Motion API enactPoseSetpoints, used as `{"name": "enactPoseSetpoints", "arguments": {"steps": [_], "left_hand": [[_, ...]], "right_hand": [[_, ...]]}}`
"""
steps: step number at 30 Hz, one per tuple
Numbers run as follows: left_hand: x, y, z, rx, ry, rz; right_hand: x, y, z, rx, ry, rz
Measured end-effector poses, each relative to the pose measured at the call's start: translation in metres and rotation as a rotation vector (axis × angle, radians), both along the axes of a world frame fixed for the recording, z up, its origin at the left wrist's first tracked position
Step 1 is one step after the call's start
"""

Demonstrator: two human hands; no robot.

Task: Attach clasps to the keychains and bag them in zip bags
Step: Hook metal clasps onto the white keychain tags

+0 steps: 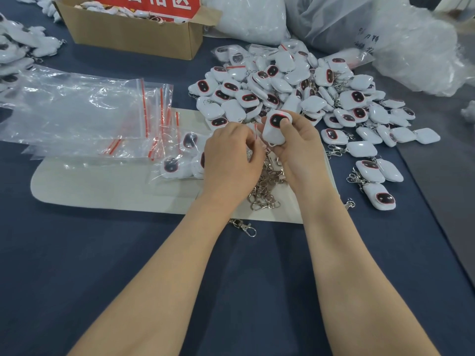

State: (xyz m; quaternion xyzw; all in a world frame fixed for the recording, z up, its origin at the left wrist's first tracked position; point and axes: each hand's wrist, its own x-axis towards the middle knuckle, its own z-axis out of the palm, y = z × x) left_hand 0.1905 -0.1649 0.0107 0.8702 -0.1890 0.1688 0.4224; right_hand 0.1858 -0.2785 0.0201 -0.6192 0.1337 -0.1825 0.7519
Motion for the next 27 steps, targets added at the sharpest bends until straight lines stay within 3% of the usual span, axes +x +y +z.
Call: {"name": "enactPoseSetpoints", "arguments": {"steps": [2, 7, 13, 19, 24, 27], "left_hand": [[0.0, 0.0, 0.0, -0.008, 0.006, -0.004], [0.0, 0.0, 0.0, -0.048, 0.039, 0.004], [0.0, 0.0, 0.002, -0.115, 0.077, 0.004], [0.0, 0.001, 0.004, -0.133, 0.086, 0.007], [0.0, 0.0, 0.003, -0.129, 0.08, 0.004], [0.0, 0.0, 0.002, -0.118, 0.075, 0.007]], "right_hand": [[0.001, 0.001, -0.003, -0.039, 0.028, -0.05], [0.001, 0.003, -0.007, -0.382, 0.029, -0.224], [-0.002, 0.001, -0.004, -0.484, -0.035, -0.365], [0.001, -0.004, -0.005, -0.147, 0.082, -0.252], [0.0, -0.004, 0.002, 0.393, 0.083, -0.013], [-0.002, -0.002, 0.004, 0.413, 0.048, 0.065]]}}
